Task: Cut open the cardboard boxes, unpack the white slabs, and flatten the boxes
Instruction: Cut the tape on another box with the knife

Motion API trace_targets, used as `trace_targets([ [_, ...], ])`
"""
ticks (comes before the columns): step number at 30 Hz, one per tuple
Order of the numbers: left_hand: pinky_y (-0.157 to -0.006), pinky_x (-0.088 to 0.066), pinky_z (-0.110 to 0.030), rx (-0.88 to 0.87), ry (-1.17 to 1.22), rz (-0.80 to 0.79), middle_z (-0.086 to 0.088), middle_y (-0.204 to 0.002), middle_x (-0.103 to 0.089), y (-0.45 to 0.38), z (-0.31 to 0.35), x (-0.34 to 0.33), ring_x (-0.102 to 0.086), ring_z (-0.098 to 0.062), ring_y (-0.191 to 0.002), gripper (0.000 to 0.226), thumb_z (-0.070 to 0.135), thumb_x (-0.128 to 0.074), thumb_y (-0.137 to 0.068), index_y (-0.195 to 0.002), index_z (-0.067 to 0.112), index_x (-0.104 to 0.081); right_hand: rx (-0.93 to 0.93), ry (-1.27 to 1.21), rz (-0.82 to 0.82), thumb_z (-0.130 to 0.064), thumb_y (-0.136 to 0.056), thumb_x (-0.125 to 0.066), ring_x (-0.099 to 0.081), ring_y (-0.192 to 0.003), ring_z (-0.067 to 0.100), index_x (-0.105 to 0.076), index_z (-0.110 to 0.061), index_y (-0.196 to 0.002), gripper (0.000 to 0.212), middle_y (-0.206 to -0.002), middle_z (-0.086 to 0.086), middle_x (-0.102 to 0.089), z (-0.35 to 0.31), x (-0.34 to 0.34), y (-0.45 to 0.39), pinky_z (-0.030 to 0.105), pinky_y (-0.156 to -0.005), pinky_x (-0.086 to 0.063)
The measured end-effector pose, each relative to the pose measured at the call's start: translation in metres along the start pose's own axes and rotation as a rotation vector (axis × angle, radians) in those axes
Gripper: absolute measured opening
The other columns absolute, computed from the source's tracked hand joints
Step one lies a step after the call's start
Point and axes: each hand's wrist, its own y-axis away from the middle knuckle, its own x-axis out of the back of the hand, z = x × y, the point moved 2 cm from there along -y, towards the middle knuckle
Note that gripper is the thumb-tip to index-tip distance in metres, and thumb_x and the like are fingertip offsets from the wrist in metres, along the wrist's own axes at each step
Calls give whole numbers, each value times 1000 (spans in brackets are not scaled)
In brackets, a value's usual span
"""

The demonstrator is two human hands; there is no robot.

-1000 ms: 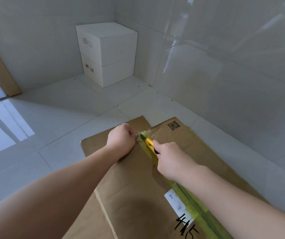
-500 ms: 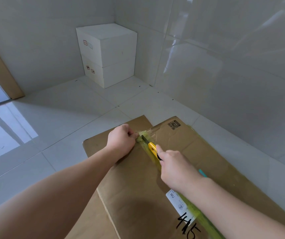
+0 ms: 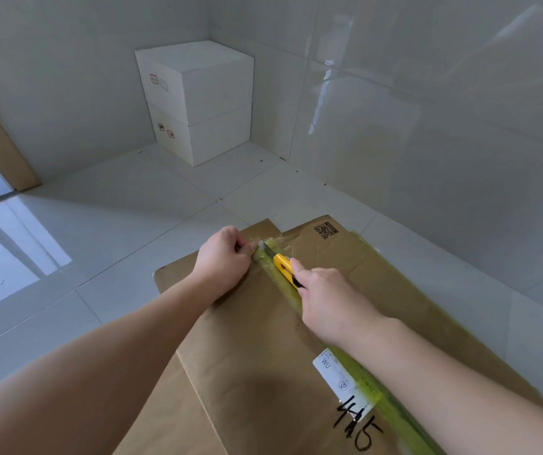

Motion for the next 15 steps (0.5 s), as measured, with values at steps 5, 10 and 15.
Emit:
trace_targets([
  [5,-54,-37,-24,-11,-7,28,3,-70,-55,6,1,1,-49,-10,-66,21,32,-59,-89,-76,17,-51,-20,57,-57,-4,-91,-42,-56,-97,23,-21,-19,-152,65,-111,5,-55,-8,12,11,31,-76,-49],
  [10,-52,-35,-26,-13,0,69,3,-68,-54,10,1,3,-48,-10,-64,21,30,-59,-89,-74,18,-49,-5,211,-54,2,-86,-37,-41,-80,21,-12,-15,-152,73,-110,7,-52,-22,20,23,29,-68,-38],
  [15,-52,-35,-24,-1,-1,71,3,-68,-54,10,1,4,-48,-9,-64,20,28,-59,-89,-74,17,-50,-7,228,-70,1,-88,-37,-54,-94,27,-12,-13,-152,70,-114,10,-53,-27,14,22,30,-72,-39],
])
